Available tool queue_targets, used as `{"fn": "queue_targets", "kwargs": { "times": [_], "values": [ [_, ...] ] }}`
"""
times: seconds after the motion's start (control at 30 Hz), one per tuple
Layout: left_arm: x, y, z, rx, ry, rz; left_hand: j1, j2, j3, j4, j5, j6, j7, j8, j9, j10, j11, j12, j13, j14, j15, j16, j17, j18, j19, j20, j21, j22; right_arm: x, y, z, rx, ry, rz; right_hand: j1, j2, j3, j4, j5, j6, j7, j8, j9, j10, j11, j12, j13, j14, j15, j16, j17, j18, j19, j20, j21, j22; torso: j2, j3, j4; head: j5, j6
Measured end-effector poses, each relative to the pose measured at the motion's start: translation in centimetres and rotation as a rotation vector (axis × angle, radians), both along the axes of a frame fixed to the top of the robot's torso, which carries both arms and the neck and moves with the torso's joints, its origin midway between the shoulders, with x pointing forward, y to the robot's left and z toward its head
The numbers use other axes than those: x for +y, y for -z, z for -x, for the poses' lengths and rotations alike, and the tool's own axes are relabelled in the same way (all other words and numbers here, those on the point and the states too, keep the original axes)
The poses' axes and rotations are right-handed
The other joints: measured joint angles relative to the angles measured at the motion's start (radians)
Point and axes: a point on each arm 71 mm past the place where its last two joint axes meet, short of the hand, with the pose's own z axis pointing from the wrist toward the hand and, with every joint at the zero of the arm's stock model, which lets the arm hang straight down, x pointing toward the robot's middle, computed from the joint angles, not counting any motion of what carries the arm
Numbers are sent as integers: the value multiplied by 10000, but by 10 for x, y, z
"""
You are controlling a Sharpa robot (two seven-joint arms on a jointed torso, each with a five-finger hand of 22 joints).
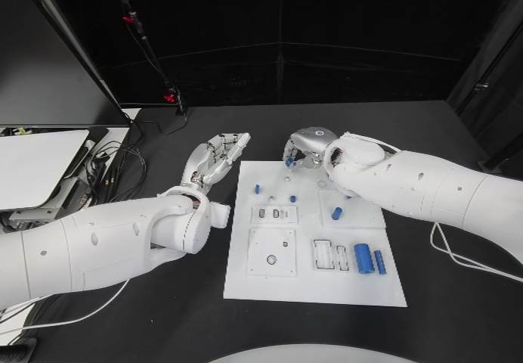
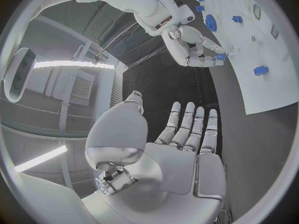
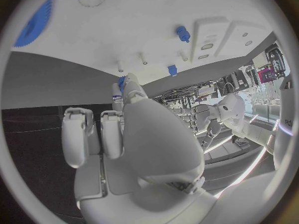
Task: Assemble the parts on the task board
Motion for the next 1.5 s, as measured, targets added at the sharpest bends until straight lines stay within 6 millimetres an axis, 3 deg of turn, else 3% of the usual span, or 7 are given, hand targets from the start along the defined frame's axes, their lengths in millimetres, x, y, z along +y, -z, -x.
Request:
{"fn": "queue_targets", "kwargs": {
  "times": [1.07, 1.43, 1.5],
  "values": [
    [0, 0, 0, 9, 37, 20, 39, 39, 0, 0, 40, 0, 0, 0, 0, 37, 37, 0, 0, -1, -1, 0, 0, 0, -35, 35, -1, -2, 2, 11, -3, 461, 479, 301, -13, -13, 89, -30, -29, -35, 105, -202, -50, -74, 72, -282, -3, 0, 74, 0, -1, 0, 0, 75, 0, -2, 0, -6, -13, -10, -82],
    [0, 0, 0, 9, 37, 19, 52, 132, 0, 0, 41, 0, 0, -40, 0, 36, 37, 0, 0, 34, 34, 0, 0, 0, -35, 35, -1, -2, 3, 15, -4, 618, 572, 415, -82, -81, 122, -2, 23, -138, 154, -411, -73, -166, 165, -390, -2, 36, 110, 0, -2, 0, 0, 74, 0, -2, -1, -8, -12, -11, -82],
    [0, 0, 0, 9, 36, 19, 52, 132, 0, 0, 79, 0, 0, -40, 0, 4, 69, 0, 0, 34, 33, 0, 0, 0, -35, 35, -1, 8, 3, 17, -4, 680, 593, 455, -140, -136, 143, 2, 48, -294, 93, -525, -72, -322, 192, -391, 4, 36, 110, 0, -2, 1, 0, 74, 0, -2, -1, -8, -12, -11, -89]
  ]
}}
